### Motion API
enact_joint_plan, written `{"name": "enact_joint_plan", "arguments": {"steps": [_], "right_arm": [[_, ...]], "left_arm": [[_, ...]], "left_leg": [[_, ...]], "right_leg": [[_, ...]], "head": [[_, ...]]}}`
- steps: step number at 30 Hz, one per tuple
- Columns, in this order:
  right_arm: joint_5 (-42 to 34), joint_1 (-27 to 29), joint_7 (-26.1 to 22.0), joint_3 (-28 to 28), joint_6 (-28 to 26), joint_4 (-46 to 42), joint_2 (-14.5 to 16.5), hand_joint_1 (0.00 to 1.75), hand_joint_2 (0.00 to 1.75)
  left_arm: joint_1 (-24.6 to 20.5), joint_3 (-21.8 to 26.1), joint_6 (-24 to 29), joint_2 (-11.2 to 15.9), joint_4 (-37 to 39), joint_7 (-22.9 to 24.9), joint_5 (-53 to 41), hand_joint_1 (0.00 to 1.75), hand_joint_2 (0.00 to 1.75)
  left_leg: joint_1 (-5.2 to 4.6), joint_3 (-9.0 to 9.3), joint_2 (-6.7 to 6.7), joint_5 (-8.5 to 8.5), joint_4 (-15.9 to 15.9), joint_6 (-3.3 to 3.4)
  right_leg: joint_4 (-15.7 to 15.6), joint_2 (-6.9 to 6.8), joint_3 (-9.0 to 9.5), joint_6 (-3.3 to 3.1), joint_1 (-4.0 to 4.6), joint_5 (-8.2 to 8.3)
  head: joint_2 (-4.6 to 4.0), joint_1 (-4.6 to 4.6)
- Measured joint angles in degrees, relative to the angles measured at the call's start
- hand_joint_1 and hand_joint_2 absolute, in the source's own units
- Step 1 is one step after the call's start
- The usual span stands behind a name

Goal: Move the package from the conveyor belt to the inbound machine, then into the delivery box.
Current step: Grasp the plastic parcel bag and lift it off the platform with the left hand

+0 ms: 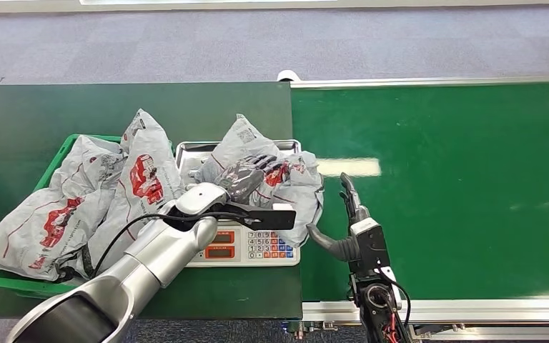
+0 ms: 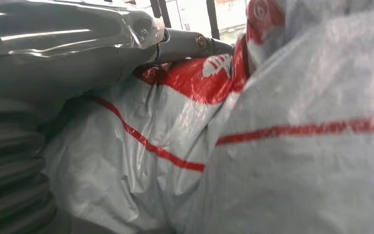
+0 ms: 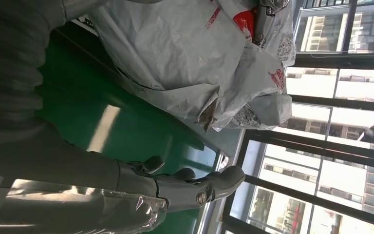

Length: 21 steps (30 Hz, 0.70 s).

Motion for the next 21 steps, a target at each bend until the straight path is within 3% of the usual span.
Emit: {"name": "enact_joint_plan", "arguments": {"steps": [4,12,17,21], "right_arm": [[-0.2,0.0,0.0,0.1,0.0,0.4,0.0,0.00,1.75],[-0.6,0.0,0.1,0.4,0.2,0.6,0.0,0.00,1.75],[-0.7,0.0,0.1,0.5,0.4,0.7,0.0,0.00,1.75],[-0.8,0.0,0.1,0.5,0.4,0.7,0.1,0.00,1.75]], "left_arm": [[1.1,0.0,1.6,0.2,-1.0,-2.2,0.4,1.69,1.75],[3.1,0.4,4.0,0.9,-5.0,-5.0,1.7,1.68,1.75],[6.0,2.1,10.1,1.5,-8.1,-12.0,5.2,1.75,1.75],[8.0,3.8,14.1,1.5,-10.4,-13.6,6.6,1.75,1.75]], "left_leg": [[0.00,0.00,-0.04,0.00,0.0,0.00],[0.00,-0.03,-0.06,0.00,0.0,0.00],[0.00,-0.07,-0.08,0.00,0.0,0.00],[0.00,-0.13,-0.05,0.00,0.0,0.00]], "right_leg": [[0.0,-0.01,0.01,0.00,0.00,0.00],[0.0,-0.02,-0.01,0.00,0.00,-0.01],[0.0,-0.03,-0.07,0.00,0.00,-0.01],[0.0,-0.03,-0.13,0.00,0.00,-0.01]], "head": [[0.00,0.00],[0.00,0.00],[0.00,-0.01],[0.00,0.00]]}}
